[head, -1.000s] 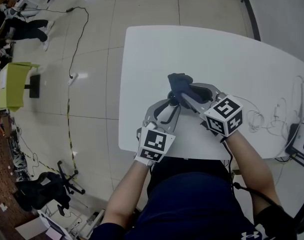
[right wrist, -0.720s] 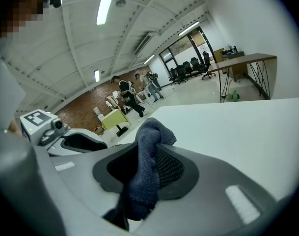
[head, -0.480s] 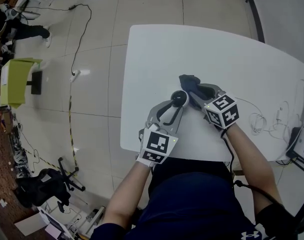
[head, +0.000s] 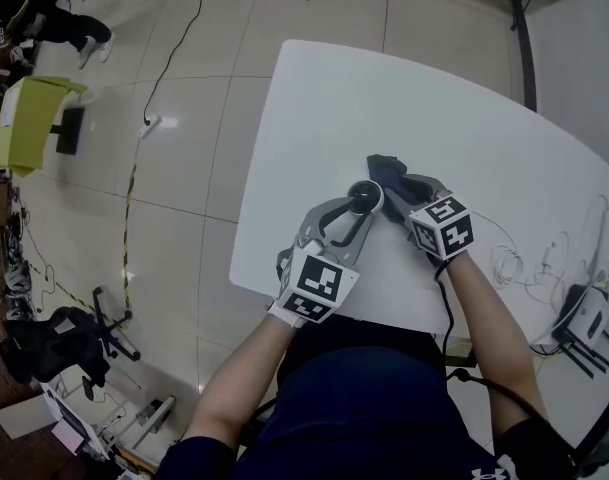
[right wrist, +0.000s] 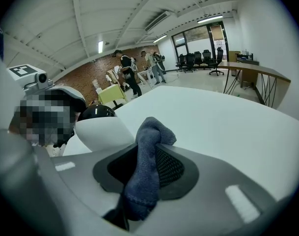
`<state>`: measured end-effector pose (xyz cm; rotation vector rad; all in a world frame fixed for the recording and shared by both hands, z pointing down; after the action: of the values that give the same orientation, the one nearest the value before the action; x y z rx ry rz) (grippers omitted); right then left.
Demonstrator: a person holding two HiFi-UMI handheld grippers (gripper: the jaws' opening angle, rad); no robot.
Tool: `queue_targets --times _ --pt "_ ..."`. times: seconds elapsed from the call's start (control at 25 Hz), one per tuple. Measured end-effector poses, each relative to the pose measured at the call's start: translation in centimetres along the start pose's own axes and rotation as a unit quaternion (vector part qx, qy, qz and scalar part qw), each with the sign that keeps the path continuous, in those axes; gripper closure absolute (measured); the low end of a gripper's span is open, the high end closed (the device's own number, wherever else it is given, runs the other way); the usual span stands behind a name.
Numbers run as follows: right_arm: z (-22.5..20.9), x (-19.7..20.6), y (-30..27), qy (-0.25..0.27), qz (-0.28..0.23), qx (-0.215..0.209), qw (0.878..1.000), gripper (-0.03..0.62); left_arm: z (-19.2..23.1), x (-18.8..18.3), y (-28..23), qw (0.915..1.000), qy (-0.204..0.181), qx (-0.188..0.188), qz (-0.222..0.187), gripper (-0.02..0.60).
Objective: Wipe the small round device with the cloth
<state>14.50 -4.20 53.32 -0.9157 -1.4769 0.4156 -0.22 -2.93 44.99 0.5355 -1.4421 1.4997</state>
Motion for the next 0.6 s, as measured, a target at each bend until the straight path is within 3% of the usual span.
queue_targets --times 0.2,0.32,0.48,0.6 --pt "-0.6 -1.7 1.8 -0.005 -0.048 0.008 0.999 0.480 -0.3 -0.7 0.2 0.9999 -0.004 -0.005 -0.009 0.474" --pt "-0.6 -4.2 4.2 0.002 -0.084 -0.010 0.996 0.480 -0.4 -1.2 -0.1 0.9999 0.000 -0.004 -0.010 0.474" --pt "1.4 -8.2 7.8 0.093 -0.130 -0.079 0.984 0.480 -0.7 -1.4 -0.7 0.9999 -0.006 -0.006 0.012 0.480" --pt "3.6 -9.5 8.2 0.167 -0.126 -0.130 0.969 0.480 -0.8 -1.5 -0.7 0.9994 -0.015 -0.018 0.024 0.497"
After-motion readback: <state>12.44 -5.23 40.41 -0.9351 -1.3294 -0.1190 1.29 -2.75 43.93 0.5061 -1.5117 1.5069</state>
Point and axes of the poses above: the fingertips, and each gripper's own axes: y backward along the fingers, z to its left, x out of its underside, the point moved 7 cm from there along y, backward along the fingers, and after that the axes turned 13 degrees about x, right-handed, at the moved point
